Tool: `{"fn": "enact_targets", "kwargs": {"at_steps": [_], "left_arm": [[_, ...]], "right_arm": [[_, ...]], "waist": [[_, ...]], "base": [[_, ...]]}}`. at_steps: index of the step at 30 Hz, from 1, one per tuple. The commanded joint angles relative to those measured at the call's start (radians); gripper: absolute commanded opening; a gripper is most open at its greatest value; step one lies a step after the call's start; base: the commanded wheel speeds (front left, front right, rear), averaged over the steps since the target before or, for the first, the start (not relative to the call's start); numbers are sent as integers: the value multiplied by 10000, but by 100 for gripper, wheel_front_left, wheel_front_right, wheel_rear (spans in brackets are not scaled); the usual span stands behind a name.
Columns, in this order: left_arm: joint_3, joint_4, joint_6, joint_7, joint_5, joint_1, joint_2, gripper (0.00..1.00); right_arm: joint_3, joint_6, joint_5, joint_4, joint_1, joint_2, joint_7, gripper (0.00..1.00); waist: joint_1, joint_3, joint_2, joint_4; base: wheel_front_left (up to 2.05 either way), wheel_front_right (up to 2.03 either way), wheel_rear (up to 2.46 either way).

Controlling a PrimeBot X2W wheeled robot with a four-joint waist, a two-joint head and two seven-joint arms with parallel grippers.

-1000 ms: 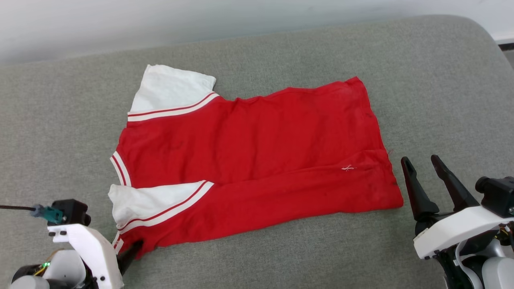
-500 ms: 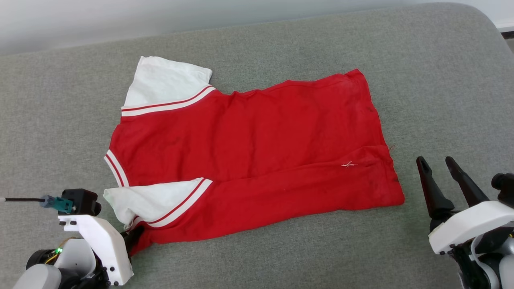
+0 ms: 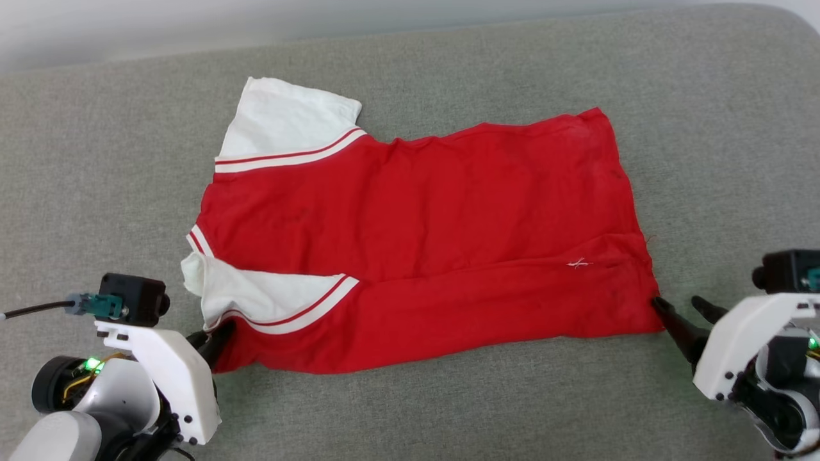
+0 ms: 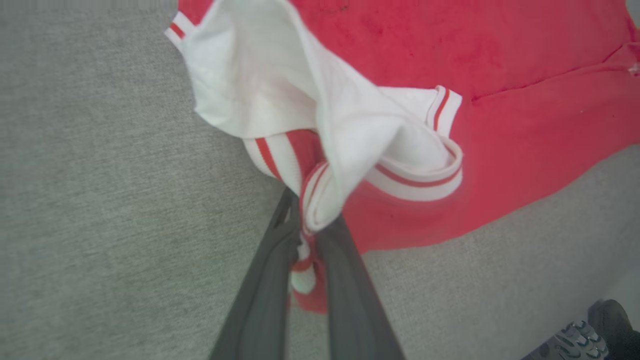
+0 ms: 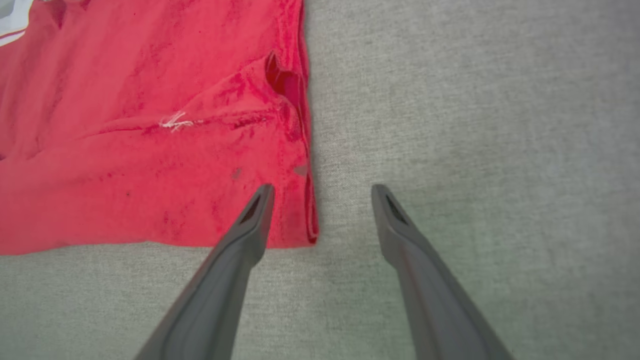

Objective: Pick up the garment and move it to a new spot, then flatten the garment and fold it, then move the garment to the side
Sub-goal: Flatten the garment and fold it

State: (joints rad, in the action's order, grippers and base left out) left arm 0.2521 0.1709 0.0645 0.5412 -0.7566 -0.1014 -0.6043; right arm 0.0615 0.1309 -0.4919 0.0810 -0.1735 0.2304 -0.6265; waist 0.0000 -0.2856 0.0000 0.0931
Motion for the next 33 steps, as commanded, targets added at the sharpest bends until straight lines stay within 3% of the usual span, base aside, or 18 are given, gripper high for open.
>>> {"fn": "enact_targets", "kwargs": {"at_steps": [1,11,12,13,14,23,33], "left_arm": [[-15,70,47,-50,98,-81,-40,0],[161,474,165,-64,277,-286,71,0],[181,457,146,-90,276,-319,108,0],[217,419,120,-127,273,-355,146,0],[254,364,94,-146,276,-356,166,0],[215,-174,63,-402,-82,-57,450,0],[-42,-629,335,-499,-756,942,707,0]], "right_arm": [[-45,-3,15,36,-147,23,-38,100],[-880,-3,-312,1650,-1085,-286,-1150,100],[-919,-2,-350,1793,-1107,-308,-1224,77],[-961,-2,-392,1905,-1128,-303,-1268,27],[-985,-2,-470,2021,-1143,-321,-1352,0],[-922,7,-515,1915,-1442,83,-1002,0],[-1384,-2,-621,1722,-712,349,-660,0]], "waist": [[0,-106,0,-55],[0,-640,0,-436],[0,-646,0,-467],[0,-631,0,-502],[0,-596,0,-535],[0,226,0,-557],[0,2008,0,-535]], "base": [[0,0,0],[0,0,0],[0,0,0],[0,0,0],[0,0,0],[0,0,0],[0,0,0]]}}
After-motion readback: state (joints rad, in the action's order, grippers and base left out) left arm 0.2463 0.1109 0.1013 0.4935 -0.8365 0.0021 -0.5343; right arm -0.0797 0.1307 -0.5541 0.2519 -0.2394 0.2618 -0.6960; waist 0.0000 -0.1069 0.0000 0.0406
